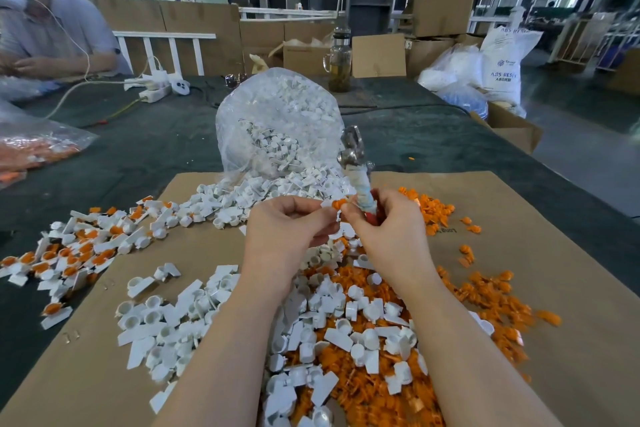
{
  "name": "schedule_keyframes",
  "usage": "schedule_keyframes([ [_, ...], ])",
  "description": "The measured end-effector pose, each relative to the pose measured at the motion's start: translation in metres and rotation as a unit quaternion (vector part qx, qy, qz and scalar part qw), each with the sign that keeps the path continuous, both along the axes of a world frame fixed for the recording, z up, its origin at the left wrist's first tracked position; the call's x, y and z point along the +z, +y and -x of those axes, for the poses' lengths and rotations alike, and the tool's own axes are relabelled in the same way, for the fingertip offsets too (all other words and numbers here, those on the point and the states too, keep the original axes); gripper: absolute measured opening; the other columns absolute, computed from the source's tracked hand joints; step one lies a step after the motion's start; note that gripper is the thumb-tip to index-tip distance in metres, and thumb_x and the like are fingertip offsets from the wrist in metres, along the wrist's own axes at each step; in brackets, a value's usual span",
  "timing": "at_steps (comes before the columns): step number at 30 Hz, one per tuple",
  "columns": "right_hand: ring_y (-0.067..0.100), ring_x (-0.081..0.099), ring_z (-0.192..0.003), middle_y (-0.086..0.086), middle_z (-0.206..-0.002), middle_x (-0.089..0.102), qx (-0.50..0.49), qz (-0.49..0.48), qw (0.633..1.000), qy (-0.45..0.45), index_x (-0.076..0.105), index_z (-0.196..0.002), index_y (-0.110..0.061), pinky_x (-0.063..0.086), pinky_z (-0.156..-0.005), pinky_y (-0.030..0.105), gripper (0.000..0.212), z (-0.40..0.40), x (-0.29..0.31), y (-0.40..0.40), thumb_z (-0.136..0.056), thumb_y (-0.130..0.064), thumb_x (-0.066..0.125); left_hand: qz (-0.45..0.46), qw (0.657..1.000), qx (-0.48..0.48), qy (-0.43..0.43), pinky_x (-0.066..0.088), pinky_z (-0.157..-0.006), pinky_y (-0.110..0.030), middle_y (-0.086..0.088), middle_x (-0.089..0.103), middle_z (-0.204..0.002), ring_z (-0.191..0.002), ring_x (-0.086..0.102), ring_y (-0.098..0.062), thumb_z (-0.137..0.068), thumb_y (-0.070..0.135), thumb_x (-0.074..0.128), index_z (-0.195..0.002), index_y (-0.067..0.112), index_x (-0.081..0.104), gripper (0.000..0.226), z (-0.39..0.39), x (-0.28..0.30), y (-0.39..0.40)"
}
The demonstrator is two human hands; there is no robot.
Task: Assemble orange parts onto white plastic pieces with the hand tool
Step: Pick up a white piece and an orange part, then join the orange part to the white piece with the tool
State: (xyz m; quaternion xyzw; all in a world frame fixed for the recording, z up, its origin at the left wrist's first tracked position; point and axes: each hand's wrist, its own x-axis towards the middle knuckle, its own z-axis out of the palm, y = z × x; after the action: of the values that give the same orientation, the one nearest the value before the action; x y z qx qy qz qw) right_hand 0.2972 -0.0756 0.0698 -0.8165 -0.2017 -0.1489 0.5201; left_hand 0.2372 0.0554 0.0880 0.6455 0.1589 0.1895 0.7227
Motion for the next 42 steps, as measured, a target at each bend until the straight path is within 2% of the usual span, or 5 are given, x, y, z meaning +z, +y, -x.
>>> schedule_keyframes([
  [15,-0.003,0.059,-0.068,-0.014,-0.072,0.061,0.002,0.045,0.999,-0.017,0.063,-0.088,-0.025,0.042,-0.055,0.013,0.009,0.002,0.0,0.004,-0.087,-0.029,0.071,-0.12,0.992,0.029,-0.009,0.06,-0.063,-0.024,0.001,0.074,-0.065,-0.064,0.073,-0.013,-0.077,0.013,0.083,-0.072,0.019,0.074,0.012,0.002,0.0,-0.002],
  [20,0.005,0.062,-0.067,-0.011,-0.074,0.065,0.008,0.035,0.999,0.0,0.063,-0.087,-0.026,0.054,-0.061,0.03,0.008,0.002,0.002,0.002,-0.088,-0.03,0.07,-0.166,0.986,0.03,0.005,0.058,-0.063,-0.022,0.007,0.073,-0.064,-0.063,0.071,-0.01,-0.079,0.016,0.081,-0.07,0.023,0.074,0.013,0.003,0.001,-0.003],
  [35,0.006,0.058,-0.064,-0.007,-0.073,0.063,0.048,0.056,0.996,0.04,0.067,-0.096,-0.016,0.044,-0.059,0.022,0.009,0.005,0.007,0.002,-0.088,-0.02,0.065,-0.168,0.983,0.071,0.014,0.057,-0.059,-0.022,0.009,0.072,-0.063,-0.061,0.07,-0.009,-0.075,0.029,0.084,-0.072,0.024,0.071,0.014,0.001,-0.002,-0.005],
  [40,0.034,0.059,-0.076,0.02,-0.079,0.062,0.099,0.042,0.99,0.093,0.064,-0.088,-0.004,0.051,-0.068,0.048,0.012,0.007,0.013,-0.001,-0.086,-0.015,0.064,-0.151,0.985,0.076,0.008,0.059,-0.069,-0.031,0.007,0.073,-0.065,-0.065,0.072,-0.01,-0.083,0.024,0.079,-0.077,0.021,0.07,0.011,-0.001,-0.005,0.001],
  [42,0.024,0.063,-0.077,0.013,-0.082,0.066,0.12,0.036,0.983,0.131,0.067,-0.09,-0.01,0.054,-0.069,0.039,0.007,0.005,0.015,-0.009,-0.086,-0.016,0.065,-0.12,0.99,0.074,-0.004,0.058,-0.07,-0.029,0.005,0.073,-0.065,-0.066,0.073,-0.011,-0.084,0.019,0.078,-0.08,0.018,0.069,0.01,-0.002,-0.005,0.004],
])
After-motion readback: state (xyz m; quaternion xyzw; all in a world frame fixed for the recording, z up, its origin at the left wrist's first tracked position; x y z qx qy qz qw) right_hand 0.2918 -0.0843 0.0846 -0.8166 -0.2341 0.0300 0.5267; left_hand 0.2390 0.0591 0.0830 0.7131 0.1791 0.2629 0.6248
